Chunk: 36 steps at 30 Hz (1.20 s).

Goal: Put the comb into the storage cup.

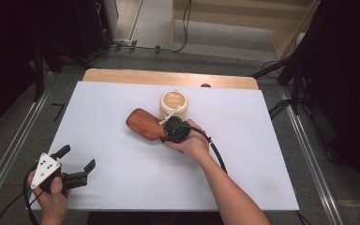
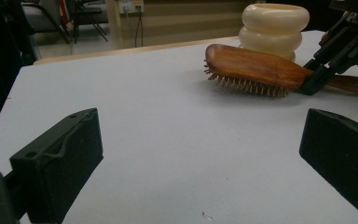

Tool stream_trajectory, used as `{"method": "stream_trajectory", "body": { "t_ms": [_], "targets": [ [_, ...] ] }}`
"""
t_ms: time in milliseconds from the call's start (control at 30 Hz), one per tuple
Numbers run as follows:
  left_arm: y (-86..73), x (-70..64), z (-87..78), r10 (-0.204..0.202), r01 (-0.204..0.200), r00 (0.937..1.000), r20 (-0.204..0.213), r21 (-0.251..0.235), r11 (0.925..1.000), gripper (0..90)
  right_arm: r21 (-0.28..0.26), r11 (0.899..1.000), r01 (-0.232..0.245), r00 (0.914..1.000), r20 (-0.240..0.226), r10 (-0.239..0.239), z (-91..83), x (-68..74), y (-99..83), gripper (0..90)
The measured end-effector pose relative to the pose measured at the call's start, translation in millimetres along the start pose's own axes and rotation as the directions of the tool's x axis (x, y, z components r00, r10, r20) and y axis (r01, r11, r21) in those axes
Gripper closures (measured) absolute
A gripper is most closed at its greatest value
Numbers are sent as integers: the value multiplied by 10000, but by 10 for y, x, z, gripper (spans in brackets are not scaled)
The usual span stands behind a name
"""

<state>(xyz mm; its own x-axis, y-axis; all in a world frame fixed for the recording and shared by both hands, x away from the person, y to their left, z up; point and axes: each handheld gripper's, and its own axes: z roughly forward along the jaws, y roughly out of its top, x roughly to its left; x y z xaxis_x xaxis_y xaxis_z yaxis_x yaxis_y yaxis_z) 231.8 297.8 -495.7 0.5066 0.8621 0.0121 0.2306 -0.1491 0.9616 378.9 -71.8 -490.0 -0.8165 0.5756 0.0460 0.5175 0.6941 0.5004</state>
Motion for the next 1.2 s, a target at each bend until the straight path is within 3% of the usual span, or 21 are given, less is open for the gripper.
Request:
{"method": "stream_trajectory", "body": {
  "t_ms": [233,467,667,867,933,1200],
  "targets": [
    [0,-1,1,-4,4,10000,-7,-4,10000,0,-594,9982,42,10000,-68,-46,-35,43,-50,705],
    [1,-3,2,12,-12,10000,-18,17,10000,0,-1426,9898,-67,9999,-94,54,-157,73,-96,705],
    [1,-4,4,2,-2,10000,-35,14,10000,0,-2311,9729,-77,9998,-205,31,-293,141,-155,706],
    [0,-4,5,-5,5,10000,-44,13,10000,0,-2785,9604,-28,9998,-206,-30,-386,192,-203,705],
    [0,-5,7,-6,6,10000,-44,14,10000,0,-3089,9510,-94,9997,-228,25,-446,214,-241,706],
    [1,-10,10,10,-10,10000,-38,28,10000,0,-3557,9346,-66,9999,-138,18,-570,246,-360,705]
  ]
}}
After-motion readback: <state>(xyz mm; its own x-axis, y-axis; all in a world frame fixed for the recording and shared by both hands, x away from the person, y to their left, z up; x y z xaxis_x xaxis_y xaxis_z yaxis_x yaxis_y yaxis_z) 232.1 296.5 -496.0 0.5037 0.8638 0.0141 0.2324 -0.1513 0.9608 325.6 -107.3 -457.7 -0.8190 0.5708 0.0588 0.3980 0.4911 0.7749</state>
